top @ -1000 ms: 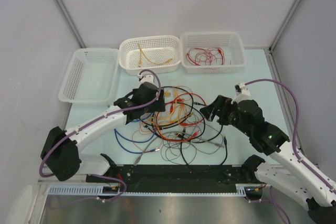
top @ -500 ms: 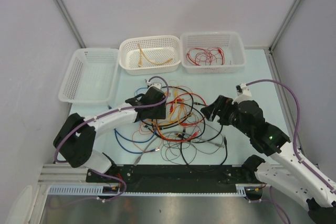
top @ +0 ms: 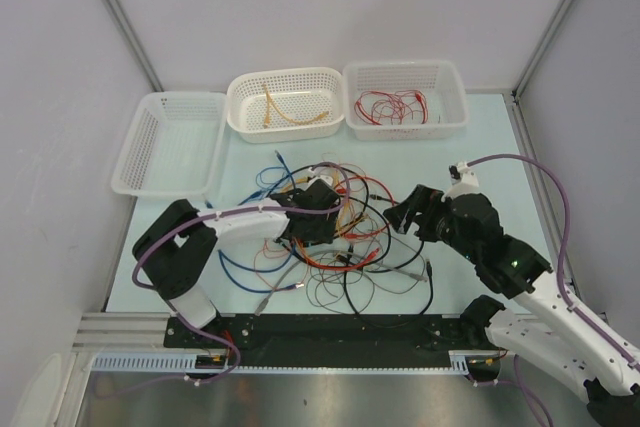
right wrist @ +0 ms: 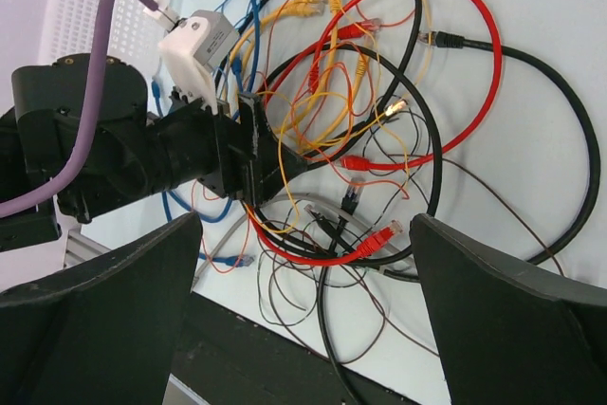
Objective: Untangle the cables
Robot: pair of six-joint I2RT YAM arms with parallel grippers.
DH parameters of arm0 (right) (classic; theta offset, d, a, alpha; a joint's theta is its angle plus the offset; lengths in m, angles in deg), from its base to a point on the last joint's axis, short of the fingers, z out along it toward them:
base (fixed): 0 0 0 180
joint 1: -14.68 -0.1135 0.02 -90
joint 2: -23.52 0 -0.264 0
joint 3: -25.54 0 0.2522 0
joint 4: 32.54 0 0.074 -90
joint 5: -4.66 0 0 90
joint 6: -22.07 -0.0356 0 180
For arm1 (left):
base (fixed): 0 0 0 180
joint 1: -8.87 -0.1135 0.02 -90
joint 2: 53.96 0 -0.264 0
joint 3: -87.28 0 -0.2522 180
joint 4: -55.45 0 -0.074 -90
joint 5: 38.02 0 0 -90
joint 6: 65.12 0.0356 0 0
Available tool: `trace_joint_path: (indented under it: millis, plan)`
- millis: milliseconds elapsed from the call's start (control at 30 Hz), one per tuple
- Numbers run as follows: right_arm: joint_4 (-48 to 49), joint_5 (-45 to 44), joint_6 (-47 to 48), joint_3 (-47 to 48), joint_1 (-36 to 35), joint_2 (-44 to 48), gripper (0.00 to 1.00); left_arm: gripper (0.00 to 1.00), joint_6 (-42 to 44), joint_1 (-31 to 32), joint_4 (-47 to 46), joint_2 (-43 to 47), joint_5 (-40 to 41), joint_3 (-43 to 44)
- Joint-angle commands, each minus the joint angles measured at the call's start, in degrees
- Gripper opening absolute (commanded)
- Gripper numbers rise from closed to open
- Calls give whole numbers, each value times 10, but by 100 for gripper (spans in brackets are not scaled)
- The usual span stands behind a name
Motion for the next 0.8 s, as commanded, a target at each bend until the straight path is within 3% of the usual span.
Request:
trace_joint_path:
  millis: [0,267,333,367,467,567,767]
  plan:
    - [-2,-14,-3,1,-4,12,97,74,3,-1,27,-30,56,40]
    - [-12,-23,-2,-2,-4,25,97,58,6,-2,30,-72,39,51]
    - [-12,-23,-3,-3,-4,24,97,46,11,-2,25,-66,34,46]
    - [-11,-22,-2,-3,-4,24,97,32,12,-2,24,-63,32,44]
    - [-9,-20,-2,-3,-3,23,97,11,18,-2,21,-48,26,41]
    - [-7,-19,-2,-3,-3,26,97,0,24,-1,15,-12,5,36]
    - [-11,-27,-1,-3,-4,37,97,0,26,0,-43,109,-114,8]
